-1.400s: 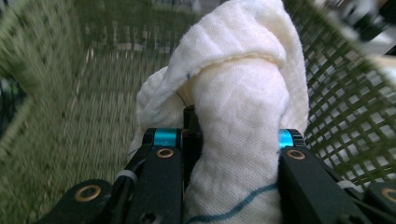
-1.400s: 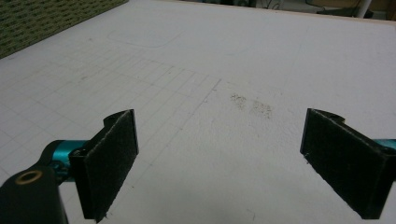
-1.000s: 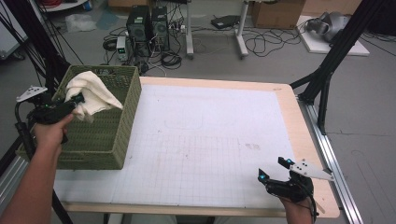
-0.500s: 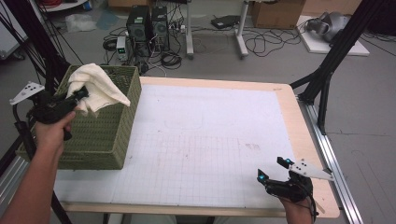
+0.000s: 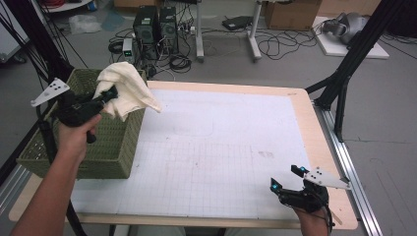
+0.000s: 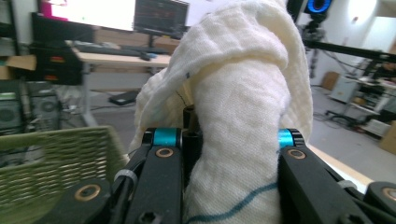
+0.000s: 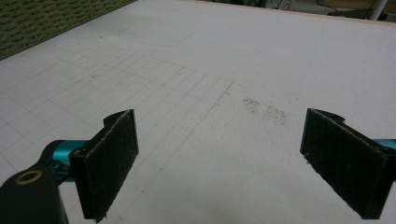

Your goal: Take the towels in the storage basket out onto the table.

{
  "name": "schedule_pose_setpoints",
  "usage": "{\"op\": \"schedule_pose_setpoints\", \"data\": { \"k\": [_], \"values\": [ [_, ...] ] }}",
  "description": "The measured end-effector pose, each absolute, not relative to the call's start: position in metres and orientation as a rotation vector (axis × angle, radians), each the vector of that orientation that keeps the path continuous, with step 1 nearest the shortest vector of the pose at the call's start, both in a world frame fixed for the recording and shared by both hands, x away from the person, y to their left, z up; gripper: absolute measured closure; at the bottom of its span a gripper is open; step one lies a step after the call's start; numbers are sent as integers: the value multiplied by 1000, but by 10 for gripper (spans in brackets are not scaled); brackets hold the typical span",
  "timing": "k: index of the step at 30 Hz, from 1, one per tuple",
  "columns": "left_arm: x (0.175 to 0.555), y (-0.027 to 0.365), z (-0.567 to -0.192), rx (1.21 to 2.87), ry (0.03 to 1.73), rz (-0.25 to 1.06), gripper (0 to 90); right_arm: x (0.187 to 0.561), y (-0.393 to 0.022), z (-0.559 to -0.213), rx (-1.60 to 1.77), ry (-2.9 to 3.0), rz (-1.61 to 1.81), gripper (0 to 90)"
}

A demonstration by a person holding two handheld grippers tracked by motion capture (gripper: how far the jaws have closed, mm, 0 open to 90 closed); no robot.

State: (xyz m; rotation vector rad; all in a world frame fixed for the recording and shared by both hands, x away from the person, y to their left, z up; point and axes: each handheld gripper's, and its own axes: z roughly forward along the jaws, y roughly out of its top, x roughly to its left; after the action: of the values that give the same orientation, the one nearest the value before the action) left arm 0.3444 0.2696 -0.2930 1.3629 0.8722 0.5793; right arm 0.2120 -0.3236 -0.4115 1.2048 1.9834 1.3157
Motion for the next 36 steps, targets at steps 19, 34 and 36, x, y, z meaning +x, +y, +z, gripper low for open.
{"op": "schedule_pose_setpoints", "data": {
  "k": [19, 34, 36],
  "values": [
    [345, 137, -315, 1559, 668, 404, 734, 214, -322, -412, 1196, 1991, 1324, 105],
    [349, 54, -387, 1748, 660, 271, 698, 215, -323, -413, 1198, 1994, 1316, 105],
    [351, 48, -394, 1761, 670, 261, 697, 215, -322, -412, 1197, 1994, 1316, 105]
  ]
}}
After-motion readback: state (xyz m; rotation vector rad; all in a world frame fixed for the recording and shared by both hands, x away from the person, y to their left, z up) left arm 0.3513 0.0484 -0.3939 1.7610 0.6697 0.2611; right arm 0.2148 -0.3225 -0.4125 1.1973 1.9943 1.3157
